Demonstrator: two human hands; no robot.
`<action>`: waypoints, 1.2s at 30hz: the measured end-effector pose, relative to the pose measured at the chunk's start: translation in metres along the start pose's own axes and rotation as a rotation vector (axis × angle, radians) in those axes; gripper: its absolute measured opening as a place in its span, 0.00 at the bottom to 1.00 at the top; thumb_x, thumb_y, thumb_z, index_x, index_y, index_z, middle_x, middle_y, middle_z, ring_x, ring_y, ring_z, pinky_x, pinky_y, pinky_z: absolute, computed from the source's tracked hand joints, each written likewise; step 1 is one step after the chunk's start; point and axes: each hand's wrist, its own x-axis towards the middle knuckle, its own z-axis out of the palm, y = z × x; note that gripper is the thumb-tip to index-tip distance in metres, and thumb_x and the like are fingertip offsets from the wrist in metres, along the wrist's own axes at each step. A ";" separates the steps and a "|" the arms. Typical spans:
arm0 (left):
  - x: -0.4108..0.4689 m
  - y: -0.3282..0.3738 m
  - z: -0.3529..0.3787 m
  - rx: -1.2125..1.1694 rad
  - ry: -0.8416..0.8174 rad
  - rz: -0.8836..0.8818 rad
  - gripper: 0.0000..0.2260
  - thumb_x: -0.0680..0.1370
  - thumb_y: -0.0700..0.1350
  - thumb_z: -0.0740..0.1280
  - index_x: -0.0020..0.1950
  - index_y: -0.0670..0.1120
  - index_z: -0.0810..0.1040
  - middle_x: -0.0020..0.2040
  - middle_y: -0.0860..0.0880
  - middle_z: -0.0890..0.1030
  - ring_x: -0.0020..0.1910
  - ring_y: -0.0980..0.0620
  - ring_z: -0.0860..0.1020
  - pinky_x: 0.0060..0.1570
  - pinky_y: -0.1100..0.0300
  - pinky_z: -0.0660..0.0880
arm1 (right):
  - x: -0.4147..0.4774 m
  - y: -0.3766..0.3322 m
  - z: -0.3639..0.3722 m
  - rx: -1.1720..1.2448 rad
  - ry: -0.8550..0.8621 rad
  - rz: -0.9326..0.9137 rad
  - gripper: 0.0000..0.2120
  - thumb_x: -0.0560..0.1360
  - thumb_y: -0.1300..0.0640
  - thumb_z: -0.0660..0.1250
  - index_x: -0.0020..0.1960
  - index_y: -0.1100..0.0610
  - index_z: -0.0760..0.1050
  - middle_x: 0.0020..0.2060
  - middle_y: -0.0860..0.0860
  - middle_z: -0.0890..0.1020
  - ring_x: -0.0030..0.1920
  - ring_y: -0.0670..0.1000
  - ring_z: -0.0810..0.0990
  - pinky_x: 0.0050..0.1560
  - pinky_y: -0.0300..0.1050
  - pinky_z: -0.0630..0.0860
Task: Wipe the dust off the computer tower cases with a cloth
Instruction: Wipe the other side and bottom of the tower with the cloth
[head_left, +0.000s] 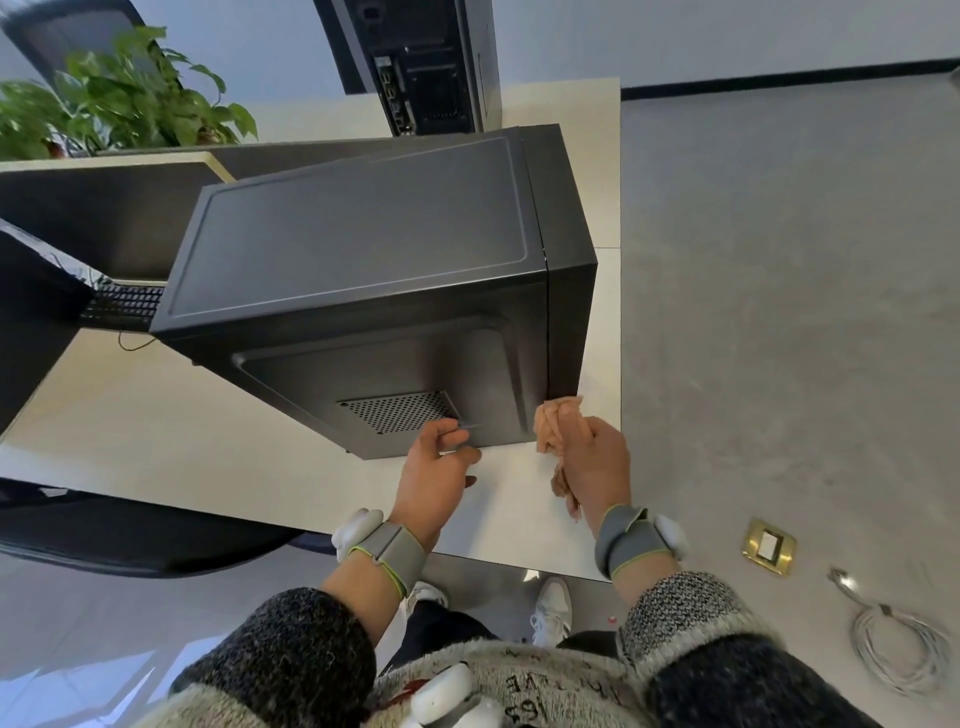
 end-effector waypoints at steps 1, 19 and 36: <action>0.000 -0.001 0.000 0.003 0.001 0.001 0.18 0.79 0.36 0.68 0.67 0.47 0.74 0.63 0.48 0.79 0.59 0.47 0.80 0.58 0.46 0.82 | -0.003 -0.004 0.001 0.024 0.041 -0.072 0.24 0.84 0.41 0.61 0.39 0.59 0.72 0.25 0.55 0.74 0.21 0.56 0.74 0.22 0.44 0.68; 0.000 -0.005 -0.009 -0.011 0.023 0.004 0.17 0.79 0.36 0.67 0.67 0.48 0.74 0.62 0.49 0.80 0.59 0.45 0.81 0.55 0.49 0.82 | -0.007 -0.013 0.009 0.054 0.066 -0.230 0.21 0.86 0.47 0.61 0.42 0.61 0.75 0.30 0.52 0.74 0.25 0.43 0.70 0.25 0.39 0.71; -0.003 -0.009 -0.015 -0.021 0.042 0.011 0.18 0.80 0.36 0.67 0.67 0.50 0.74 0.62 0.50 0.81 0.59 0.46 0.81 0.56 0.49 0.82 | 0.005 0.016 0.019 -0.119 -0.101 0.089 0.25 0.82 0.38 0.61 0.43 0.60 0.77 0.25 0.59 0.80 0.22 0.58 0.77 0.22 0.44 0.70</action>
